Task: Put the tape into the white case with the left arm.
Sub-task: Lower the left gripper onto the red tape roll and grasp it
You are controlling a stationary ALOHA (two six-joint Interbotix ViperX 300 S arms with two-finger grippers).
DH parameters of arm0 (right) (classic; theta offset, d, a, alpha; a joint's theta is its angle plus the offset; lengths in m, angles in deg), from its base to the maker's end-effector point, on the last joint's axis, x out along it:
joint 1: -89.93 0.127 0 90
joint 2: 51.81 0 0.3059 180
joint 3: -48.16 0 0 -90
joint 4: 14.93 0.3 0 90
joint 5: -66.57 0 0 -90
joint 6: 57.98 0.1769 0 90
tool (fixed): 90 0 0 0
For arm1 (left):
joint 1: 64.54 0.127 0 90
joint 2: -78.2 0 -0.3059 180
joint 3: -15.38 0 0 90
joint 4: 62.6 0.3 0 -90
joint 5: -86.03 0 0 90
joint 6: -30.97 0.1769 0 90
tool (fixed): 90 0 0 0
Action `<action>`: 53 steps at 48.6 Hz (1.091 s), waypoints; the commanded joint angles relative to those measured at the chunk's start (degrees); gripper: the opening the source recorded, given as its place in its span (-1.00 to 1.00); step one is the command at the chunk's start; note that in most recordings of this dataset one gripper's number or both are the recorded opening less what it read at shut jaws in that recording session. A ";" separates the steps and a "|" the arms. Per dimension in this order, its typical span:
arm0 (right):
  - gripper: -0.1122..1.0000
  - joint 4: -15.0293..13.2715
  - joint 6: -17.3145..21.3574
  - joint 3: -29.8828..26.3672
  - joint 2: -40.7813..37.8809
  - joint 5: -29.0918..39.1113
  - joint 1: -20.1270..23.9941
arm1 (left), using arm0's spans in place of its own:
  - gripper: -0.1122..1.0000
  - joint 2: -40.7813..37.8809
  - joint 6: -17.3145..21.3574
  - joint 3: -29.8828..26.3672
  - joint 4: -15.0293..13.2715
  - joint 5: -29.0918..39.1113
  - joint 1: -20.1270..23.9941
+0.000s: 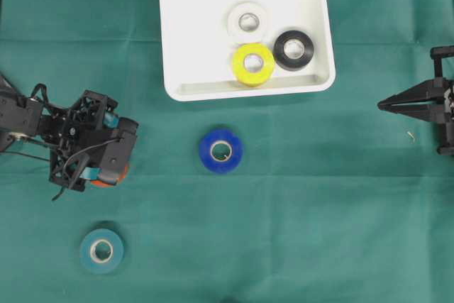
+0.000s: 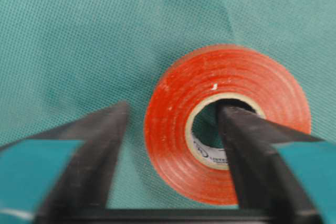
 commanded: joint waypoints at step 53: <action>-0.97 0.00 0.09 -0.62 -0.26 -0.62 -0.09 | -0.35 10.37 -0.53 -9.40 -0.18 14.50 -1.49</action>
